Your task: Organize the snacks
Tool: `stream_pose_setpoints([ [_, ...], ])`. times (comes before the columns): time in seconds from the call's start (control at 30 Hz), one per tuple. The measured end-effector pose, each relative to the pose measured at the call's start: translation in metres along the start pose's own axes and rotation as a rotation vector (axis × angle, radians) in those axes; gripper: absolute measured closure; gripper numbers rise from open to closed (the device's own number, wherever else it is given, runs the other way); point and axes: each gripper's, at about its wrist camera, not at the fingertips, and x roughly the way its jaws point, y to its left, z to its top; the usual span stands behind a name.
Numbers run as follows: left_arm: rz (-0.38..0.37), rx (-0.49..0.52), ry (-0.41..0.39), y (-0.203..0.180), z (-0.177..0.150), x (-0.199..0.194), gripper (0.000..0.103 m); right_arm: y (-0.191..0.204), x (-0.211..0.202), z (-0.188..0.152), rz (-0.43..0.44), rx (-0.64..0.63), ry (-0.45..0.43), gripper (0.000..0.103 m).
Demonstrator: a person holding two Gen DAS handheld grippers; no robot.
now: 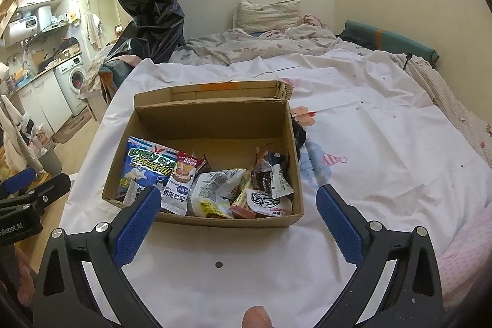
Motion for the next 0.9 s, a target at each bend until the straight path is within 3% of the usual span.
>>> stream_pose_setpoints([
  [0.9,0.003,-0.003,-0.003,0.0018,-0.0007,0.0015,0.0,-0.0035,-0.0019,0.0026,-0.002,0.014,0.002,0.0],
])
